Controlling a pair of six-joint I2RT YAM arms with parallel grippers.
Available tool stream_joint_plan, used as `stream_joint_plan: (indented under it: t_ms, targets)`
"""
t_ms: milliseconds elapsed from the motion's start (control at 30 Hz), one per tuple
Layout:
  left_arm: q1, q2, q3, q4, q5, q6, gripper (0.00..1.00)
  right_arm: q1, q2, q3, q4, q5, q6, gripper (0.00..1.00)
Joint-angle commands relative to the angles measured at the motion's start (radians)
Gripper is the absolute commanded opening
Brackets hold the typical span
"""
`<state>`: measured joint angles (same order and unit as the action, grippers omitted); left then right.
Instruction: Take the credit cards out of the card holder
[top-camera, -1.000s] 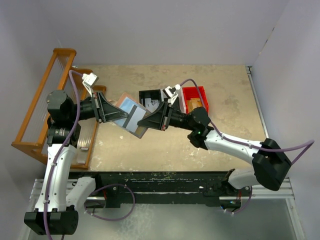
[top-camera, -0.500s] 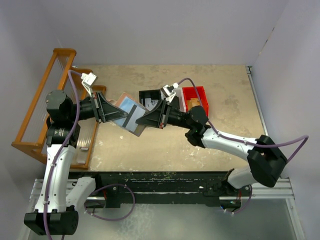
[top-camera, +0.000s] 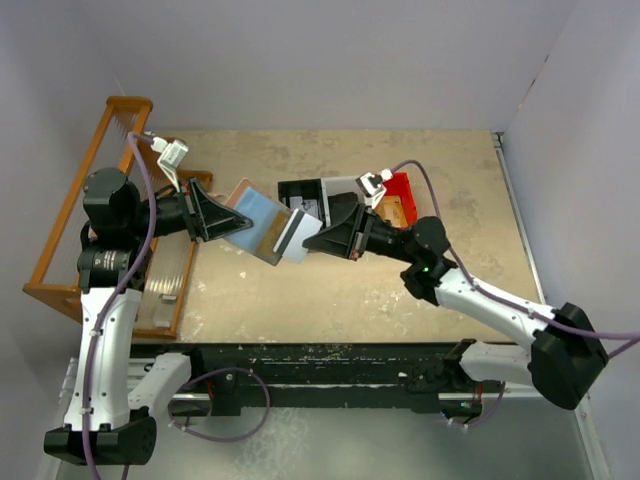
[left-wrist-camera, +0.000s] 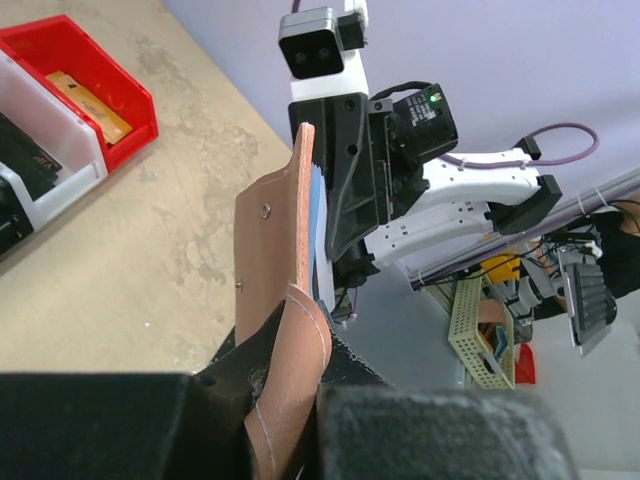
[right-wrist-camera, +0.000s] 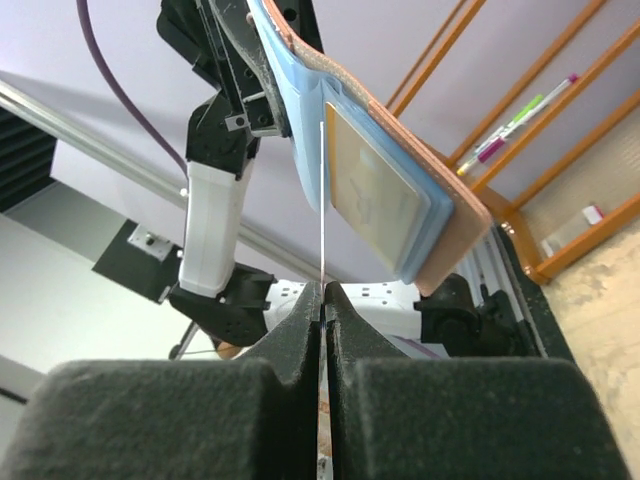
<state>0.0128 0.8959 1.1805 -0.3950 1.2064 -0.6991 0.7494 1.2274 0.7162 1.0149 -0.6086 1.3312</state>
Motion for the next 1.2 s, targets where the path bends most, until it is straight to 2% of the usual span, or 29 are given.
stream_joint_plan:
  t_ms: [0, 133, 267, 367, 467, 567, 733, 967, 1167]
  targets:
    - [0.004, 0.002, 0.065, -0.047, -0.035, 0.118, 0.01, -0.059, -0.105, 0.014, -0.185, -0.067, -0.105, 0.00]
    - [0.005, 0.009, 0.115, -0.123, -0.102, 0.219, 0.02, -0.117, -0.173, 0.106, -0.590, -0.040, -0.308, 0.00]
    - [0.004, 0.015, 0.182, -0.238, -0.284, 0.392, 0.02, -0.137, -0.141, 0.261, -0.949, 0.089, -0.531, 0.00]
    - [0.005, 0.019, 0.207, -0.300, -0.377, 0.471, 0.03, -0.138, -0.048, 0.375, -1.083, 0.193, -0.614, 0.00]
    - [0.004, 0.007, 0.195, -0.302, -0.425, 0.483, 0.03, -0.137, 0.074, 0.489, -1.193, 0.292, -0.673, 0.00]
    - [0.004, 0.005, 0.190, -0.316, -0.428, 0.497, 0.03, -0.137, 0.209, 0.607, -1.251, 0.412, -0.734, 0.00]
    - [0.004, -0.003, 0.182, -0.329, -0.364, 0.505, 0.03, -0.137, 0.435, 0.743, -1.245, 0.404, -0.750, 0.00]
    - [0.005, -0.015, 0.150, -0.291, -0.272, 0.426, 0.03, -0.137, 0.719, 0.976, -1.356, 0.487, -0.785, 0.00]
    - [0.004, -0.019, 0.146, -0.260, -0.181, 0.355, 0.03, -0.136, 0.868, 1.064, -1.368, 0.461, -0.788, 0.00]
